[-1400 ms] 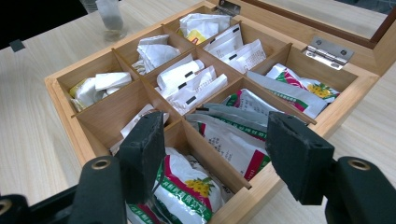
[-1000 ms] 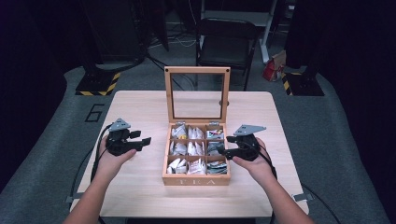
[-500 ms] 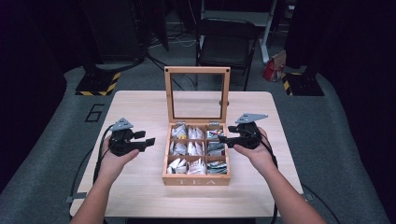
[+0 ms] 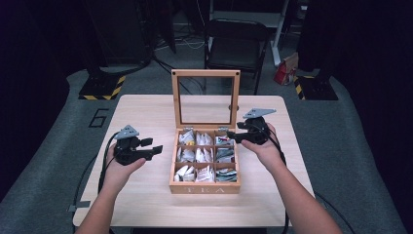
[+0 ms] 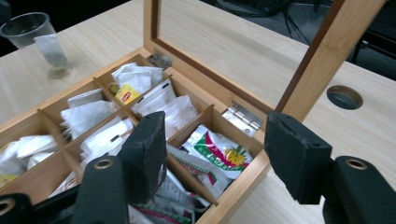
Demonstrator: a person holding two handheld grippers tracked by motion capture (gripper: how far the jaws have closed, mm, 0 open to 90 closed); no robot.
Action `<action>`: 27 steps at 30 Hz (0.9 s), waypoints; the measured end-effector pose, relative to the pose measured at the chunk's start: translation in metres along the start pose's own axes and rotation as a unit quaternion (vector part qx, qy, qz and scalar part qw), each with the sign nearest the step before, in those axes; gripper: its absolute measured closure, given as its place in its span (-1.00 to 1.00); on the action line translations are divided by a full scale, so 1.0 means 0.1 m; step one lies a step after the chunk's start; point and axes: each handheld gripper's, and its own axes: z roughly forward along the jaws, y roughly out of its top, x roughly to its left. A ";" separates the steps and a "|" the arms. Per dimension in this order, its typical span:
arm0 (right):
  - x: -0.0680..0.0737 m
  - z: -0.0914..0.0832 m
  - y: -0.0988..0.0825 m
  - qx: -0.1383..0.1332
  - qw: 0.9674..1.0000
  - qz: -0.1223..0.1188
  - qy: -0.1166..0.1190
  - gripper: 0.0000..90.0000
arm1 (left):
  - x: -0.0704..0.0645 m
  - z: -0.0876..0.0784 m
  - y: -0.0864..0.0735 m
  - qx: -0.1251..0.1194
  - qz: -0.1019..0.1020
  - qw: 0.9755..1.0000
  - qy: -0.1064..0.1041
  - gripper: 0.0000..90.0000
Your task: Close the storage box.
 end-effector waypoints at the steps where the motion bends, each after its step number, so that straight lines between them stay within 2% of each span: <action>1: -0.01 0.01 0.01 0.000 1.000 0.001 -0.002 -0.14 | 0.00 0.00 -0.01 0.002 -0.002 1.000 -0.001 -0.06; 8: -0.11 0.09 0.08 0.002 1.000 0.012 -0.010 -0.13 | 0.01 0.00 -0.04 0.007 -0.001 1.000 0.002 -0.06; 12: -0.15 0.14 0.14 0.004 1.000 0.009 -0.016 -0.13 | 0.01 0.00 -0.06 0.009 -0.003 1.000 0.003 -0.06; 18: -0.22 0.22 0.18 0.007 1.000 0.015 -0.022 -0.14 | -0.02 0.01 -0.08 0.002 -0.004 1.000 0.009 -0.04; 20: -0.24 0.23 0.19 0.006 0.999 0.026 -0.021 -0.13 | -0.01 0.00 -0.08 0.006 -0.005 1.000 0.005 -0.04; 22: -0.26 0.25 0.20 0.005 0.999 0.019 -0.026 -0.13 | -0.01 -0.01 -0.08 0.006 -0.003 1.000 0.004 -0.05; 27: -0.30 0.29 0.21 0.004 0.999 0.028 -0.033 -0.14 | -0.02 -0.02 -0.09 0.005 -0.002 1.000 0.003 -0.05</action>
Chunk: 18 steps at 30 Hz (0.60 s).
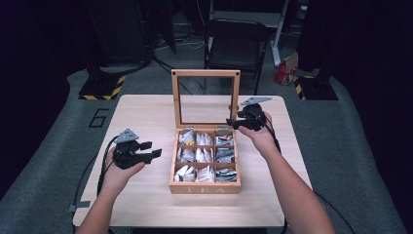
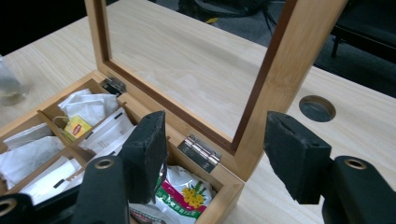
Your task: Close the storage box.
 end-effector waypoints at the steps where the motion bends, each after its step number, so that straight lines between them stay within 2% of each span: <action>1: -0.01 0.01 0.00 0.000 1.000 -0.002 -0.001 -0.15 | 0.00 0.00 0.00 0.002 0.002 1.000 0.001 -0.05; 18: -0.17 0.09 0.06 -0.004 1.000 0.012 -0.016 -0.17 | -0.01 -0.01 -0.02 0.003 0.005 1.000 0.005 -0.05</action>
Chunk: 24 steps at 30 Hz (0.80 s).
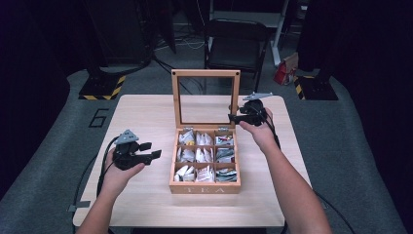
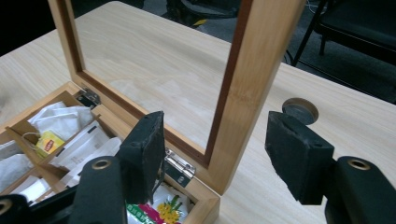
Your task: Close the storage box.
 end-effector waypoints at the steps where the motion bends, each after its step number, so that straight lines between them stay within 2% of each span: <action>1: -0.01 0.01 0.00 0.000 1.000 0.005 0.000 -0.17 | 0.00 0.00 0.00 -0.004 -0.002 1.000 0.001 -0.05; 7: -0.05 0.06 -0.01 -0.004 1.000 0.003 0.000 -0.18 | -0.01 -0.03 -0.01 -0.004 -0.003 1.000 0.000 -0.05; 14: -0.09 0.09 -0.01 -0.008 1.000 0.012 0.005 -0.19 | -0.02 -0.07 -0.03 -0.006 -0.009 1.000 0.002 -0.05; 18: -0.08 0.12 0.01 0.001 1.000 0.006 0.007 -0.19 | -0.01 -0.10 -0.05 -0.008 -0.011 1.000 0.005 -0.05; 24: -0.04 0.16 0.08 -0.001 1.000 -0.005 0.011 -0.19 | 0.00 -0.14 -0.07 -0.010 -0.016 1.000 0.011 -0.05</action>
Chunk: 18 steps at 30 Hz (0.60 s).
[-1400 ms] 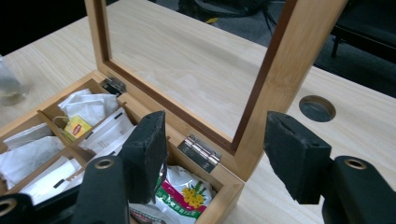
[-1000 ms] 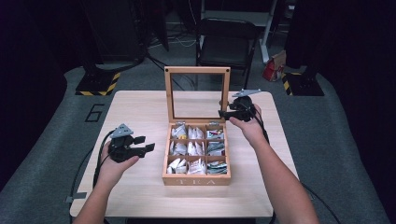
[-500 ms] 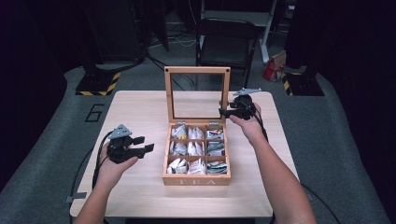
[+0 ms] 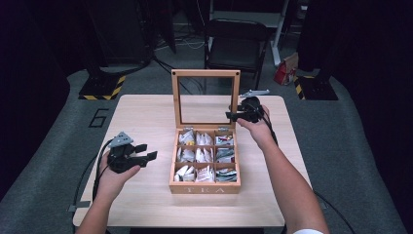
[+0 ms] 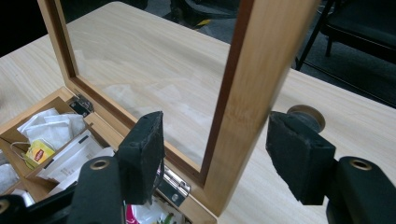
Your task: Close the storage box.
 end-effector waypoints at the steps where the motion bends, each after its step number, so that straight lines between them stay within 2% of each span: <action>1: 0.01 0.01 0.01 -0.002 1.000 0.003 -0.001 -0.19 | 0.01 -0.01 0.00 0.002 0.002 1.000 -0.001 -0.05; 6: 0.01 0.05 0.03 0.001 1.000 0.000 0.000 -0.22 | 0.01 -0.02 -0.02 0.001 0.000 1.000 0.002 -0.05; 18: 0.01 0.02 0.08 0.007 1.000 0.000 0.010 -0.21 | 0.02 -0.02 -0.02 0.003 -0.003 1.000 0.002 -0.05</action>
